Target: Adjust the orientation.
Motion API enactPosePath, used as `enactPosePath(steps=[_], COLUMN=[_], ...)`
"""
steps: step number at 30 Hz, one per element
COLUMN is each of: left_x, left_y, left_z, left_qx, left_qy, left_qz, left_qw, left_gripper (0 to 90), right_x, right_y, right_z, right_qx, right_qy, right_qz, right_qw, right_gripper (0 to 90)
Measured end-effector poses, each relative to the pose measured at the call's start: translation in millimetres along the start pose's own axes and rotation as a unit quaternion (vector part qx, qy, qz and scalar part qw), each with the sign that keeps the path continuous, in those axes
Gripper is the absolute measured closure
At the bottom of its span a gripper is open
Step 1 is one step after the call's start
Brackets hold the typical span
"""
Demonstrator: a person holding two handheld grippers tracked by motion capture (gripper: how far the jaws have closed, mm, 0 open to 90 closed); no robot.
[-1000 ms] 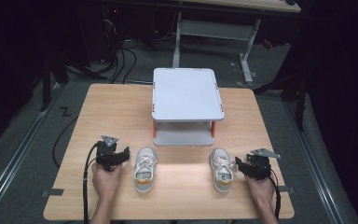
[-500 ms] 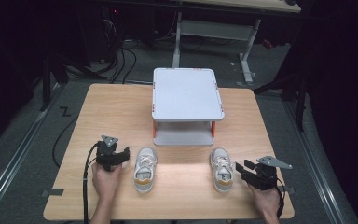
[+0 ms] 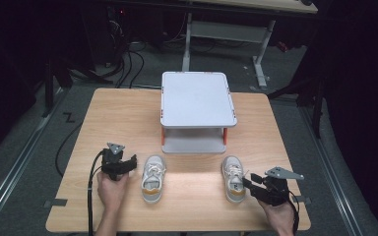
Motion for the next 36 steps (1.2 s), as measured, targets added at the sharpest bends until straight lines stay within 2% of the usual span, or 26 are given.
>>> enactPosePath(steps=[3,6,8,18,19,22,25,28,30,33,36], left_x=[0.0,0.0,0.1,0.2,0.2,0.5,0.5,0.5,0.5,0.5,0.5], left_y=[-0.1,-0.1,-0.2,-0.2,-0.2,-0.4,-0.5,-0.5,-0.5,-0.5,-0.5], left_z=[0.0,0.0,0.0,0.0,0.0,0.0,0.0,0.0,0.0,0.0,0.0], left_qx=[0.0,0.0,0.0,0.001,0.001,0.002,0.002,0.002,0.002,0.002,0.003], left_qy=[0.0,0.001,0.001,0.0,0.0,0.0,-0.001,-0.001,-0.001,0.0,0.0], left_qz=[-0.001,-0.001,-0.001,-0.002,-0.002,-0.003,-0.003,-0.003,-0.003,-0.003,-0.003], left_qw=[1.0,1.0,1.0,1.0,1.0,1.0,1.0,1.0,1.0,1.0,1.0], left_gripper=[30.6,30.6,30.6,30.5,30.5,30.5,30.5,30.5,30.5,30.5,30.5], right_x=[-5.1,-11.8,-12.7,-10.4,-10.4,-7.4,-6.6,-6.3,-6.1,-8.2,-14.2], right_y=[-3.6,-6.0,-6.8,-14.6,-14.6,-14.7,-11.6,-12.0,-17.7,-31.1,-42.3], right_z=[-0.8,-3.4,-2.9,-0.6,-0.6,-0.8,-1.2,-0.2,2.6,8.0,14.8], right_qx=[0.008,0.02,0.016,0.046,0.046,0.059,0.052,0.055,0.052,0.068,0.069], right_qy=[-0.014,-0.033,-0.039,-0.05,-0.05,-0.043,-0.039,-0.037,-0.034,-0.031,-0.031], right_qz=[-0.001,-0.013,-0.008,-0.068,-0.068,-0.1,-0.101,-0.107,-0.087,-0.084,-0.079], right_qw=[0.9999,0.9992,0.9991,0.9953,0.9953,0.9924,0.9927,0.9921,0.9943,0.9937,0.994], right_gripper=[57.1,59.6,64.1,75.6,75.6,82.4,83.5,84.8,85.6,85.6,85.6])
Point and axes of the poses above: each handheld gripper's, and its own axes: x roughly backward along the jaws, z roughly out of its top, y roughly to its right, the point moved 4 cm from there along -x, roughly forward along the jaws, and after that the axes turned 13 degrees about -z, right-handed, at the moved point
